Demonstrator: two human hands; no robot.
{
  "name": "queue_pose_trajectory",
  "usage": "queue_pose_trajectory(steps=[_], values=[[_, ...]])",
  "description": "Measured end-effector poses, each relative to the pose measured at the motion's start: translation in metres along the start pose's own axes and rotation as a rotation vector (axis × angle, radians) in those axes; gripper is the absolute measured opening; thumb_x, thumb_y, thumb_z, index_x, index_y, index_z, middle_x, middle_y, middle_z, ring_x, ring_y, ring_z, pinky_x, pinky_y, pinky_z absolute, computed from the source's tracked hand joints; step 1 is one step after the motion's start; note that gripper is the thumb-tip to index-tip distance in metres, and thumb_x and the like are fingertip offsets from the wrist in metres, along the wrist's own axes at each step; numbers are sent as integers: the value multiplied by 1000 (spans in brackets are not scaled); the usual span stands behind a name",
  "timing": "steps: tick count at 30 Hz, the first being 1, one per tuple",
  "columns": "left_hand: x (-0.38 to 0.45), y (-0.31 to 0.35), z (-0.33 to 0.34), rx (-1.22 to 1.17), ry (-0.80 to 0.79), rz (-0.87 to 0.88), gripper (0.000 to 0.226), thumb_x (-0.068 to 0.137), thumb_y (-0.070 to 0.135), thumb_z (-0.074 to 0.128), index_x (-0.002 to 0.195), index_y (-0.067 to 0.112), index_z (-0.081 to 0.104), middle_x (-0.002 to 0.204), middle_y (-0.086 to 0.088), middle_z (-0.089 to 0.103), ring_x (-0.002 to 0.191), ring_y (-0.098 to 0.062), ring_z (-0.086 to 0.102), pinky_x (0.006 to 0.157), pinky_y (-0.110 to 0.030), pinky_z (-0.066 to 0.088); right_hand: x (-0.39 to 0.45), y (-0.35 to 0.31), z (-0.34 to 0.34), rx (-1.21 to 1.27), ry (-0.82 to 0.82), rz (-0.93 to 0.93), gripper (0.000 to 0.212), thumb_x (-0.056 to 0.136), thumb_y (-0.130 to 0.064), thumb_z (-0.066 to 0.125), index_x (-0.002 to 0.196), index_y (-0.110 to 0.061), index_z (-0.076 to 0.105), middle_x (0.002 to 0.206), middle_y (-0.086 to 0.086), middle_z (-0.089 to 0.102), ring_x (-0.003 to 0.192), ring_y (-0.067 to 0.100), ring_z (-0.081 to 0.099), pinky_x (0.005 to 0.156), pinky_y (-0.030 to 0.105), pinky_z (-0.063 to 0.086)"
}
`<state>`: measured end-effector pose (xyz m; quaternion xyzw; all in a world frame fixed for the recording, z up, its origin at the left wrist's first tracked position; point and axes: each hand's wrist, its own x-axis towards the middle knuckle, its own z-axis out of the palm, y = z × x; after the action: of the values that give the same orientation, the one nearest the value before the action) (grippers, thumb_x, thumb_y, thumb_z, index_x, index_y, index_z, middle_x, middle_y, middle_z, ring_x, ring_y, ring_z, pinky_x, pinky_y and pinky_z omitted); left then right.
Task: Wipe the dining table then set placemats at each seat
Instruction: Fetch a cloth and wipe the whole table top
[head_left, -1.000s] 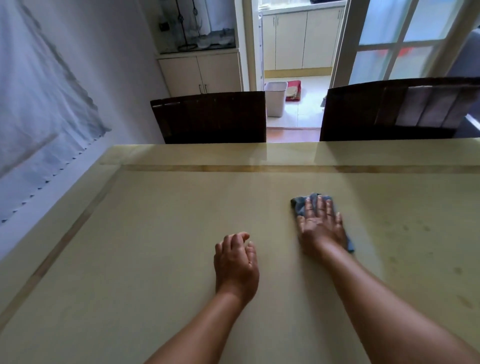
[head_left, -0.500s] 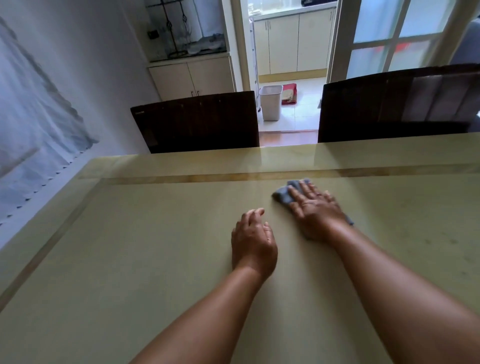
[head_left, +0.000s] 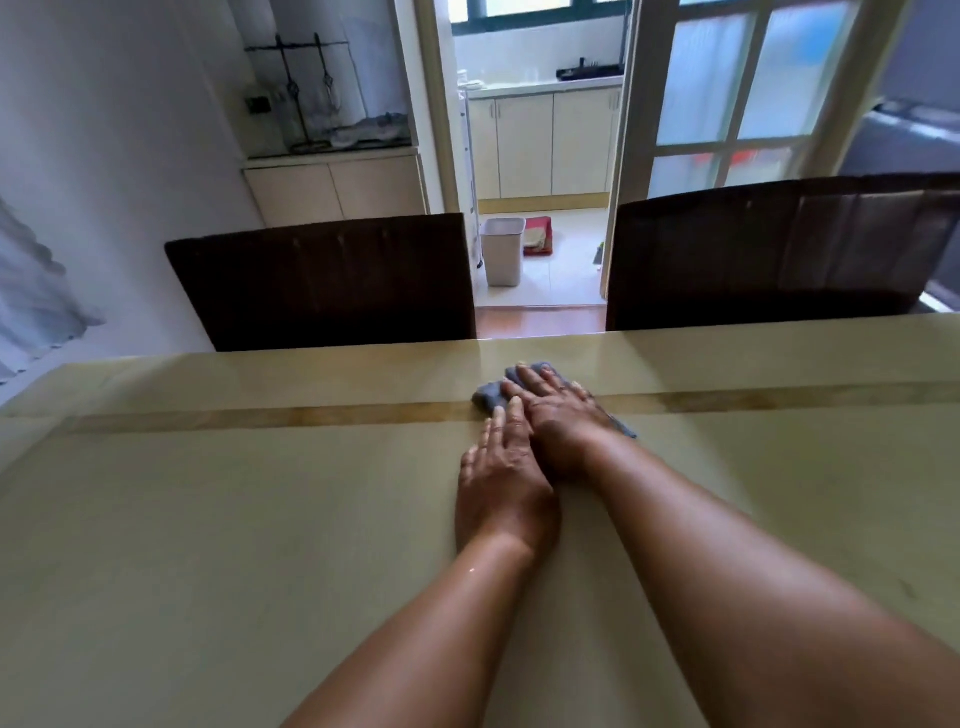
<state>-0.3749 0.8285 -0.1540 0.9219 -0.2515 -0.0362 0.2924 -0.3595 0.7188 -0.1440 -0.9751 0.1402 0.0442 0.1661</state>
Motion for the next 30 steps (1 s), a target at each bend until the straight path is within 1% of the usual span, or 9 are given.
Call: queue_pose_trajectory(steps=[2, 6, 11, 14, 17, 20, 26, 28, 30], values=[[2, -2, 4, 19, 30, 16, 52, 97, 26, 26, 147, 28, 14, 157, 4, 17, 144, -11, 15, 116, -31, 9, 12, 14, -5, -5, 24, 5, 54, 99, -45, 22, 150, -33, 7, 159, -10, -7, 145, 11, -9, 116, 36, -3], [0, -4, 4, 73, 13, 58, 48, 95, 37, 33, 142, 31, 31, 155, 4, 25, 143, -11, 18, 115, -31, 12, 17, 58, -17, -11, 124, 178, 52, 100, -44, 18, 150, -30, 10, 159, -8, -3, 146, 13, -3, 116, 38, 0], [-4, -4, 0, 91, -11, 57, 46, 93, 44, 34, 136, 29, 43, 155, 3, 27, 143, -12, 18, 115, -31, 11, -32, 136, -39, -83, 224, 387, 52, 98, -37, 20, 148, -27, 15, 158, -3, 10, 145, 19, 6, 114, 47, 13], [-1, -6, -2, 82, 27, 64, 43, 93, 43, 36, 130, 27, 51, 150, 2, 36, 141, -13, 24, 114, -30, 15, -56, 155, -41, -97, 194, 459, 53, 98, -37, 14, 150, -25, 10, 159, -1, 5, 146, 21, 4, 117, 46, 12], [-9, 1, -3, 97, 103, 143, 35, 93, 39, 40, 116, 26, 63, 136, 3, 54, 130, -18, 39, 108, -32, 24, -79, 140, -38, -92, 149, 404, 54, 99, -39, 14, 150, -27, 6, 160, -4, -2, 147, 20, -4, 119, 42, 5], [-19, 4, -5, 148, 114, 176, 32, 93, 36, 41, 107, 25, 67, 123, 1, 62, 117, -23, 48, 99, -32, 34, -106, 96, -25, -43, 113, 249, 54, 100, -42, 15, 151, -27, 4, 159, -7, -8, 146, 13, -10, 118, 34, -2], [-24, 32, -14, 228, -60, 68, 32, 94, 32, 38, 104, 18, 65, 119, -10, 64, 110, -29, 54, 91, -34, 41, -166, 15, 29, -24, 59, -133, 58, 98, -47, 21, 150, -28, 4, 158, -9, -9, 144, 8, -12, 109, 27, -14], [-40, 40, -12, 169, -37, 32, 31, 95, 29, 38, 106, 16, 64, 121, -12, 63, 111, -29, 54, 94, -35, 40, -172, 22, 27, -20, 56, -157, 57, 98, -47, 21, 150, -30, 4, 158, -10, -7, 143, 5, -12, 110, 27, -12], [-58, 41, -6, 130, -9, 22, 32, 95, 26, 40, 117, 14, 61, 131, -11, 57, 121, -27, 49, 103, -34, 36, -173, 48, 15, -17, 67, -100, 55, 99, -45, 21, 150, -31, 6, 158, -10, -6, 144, 6, -11, 114, 29, -5]])
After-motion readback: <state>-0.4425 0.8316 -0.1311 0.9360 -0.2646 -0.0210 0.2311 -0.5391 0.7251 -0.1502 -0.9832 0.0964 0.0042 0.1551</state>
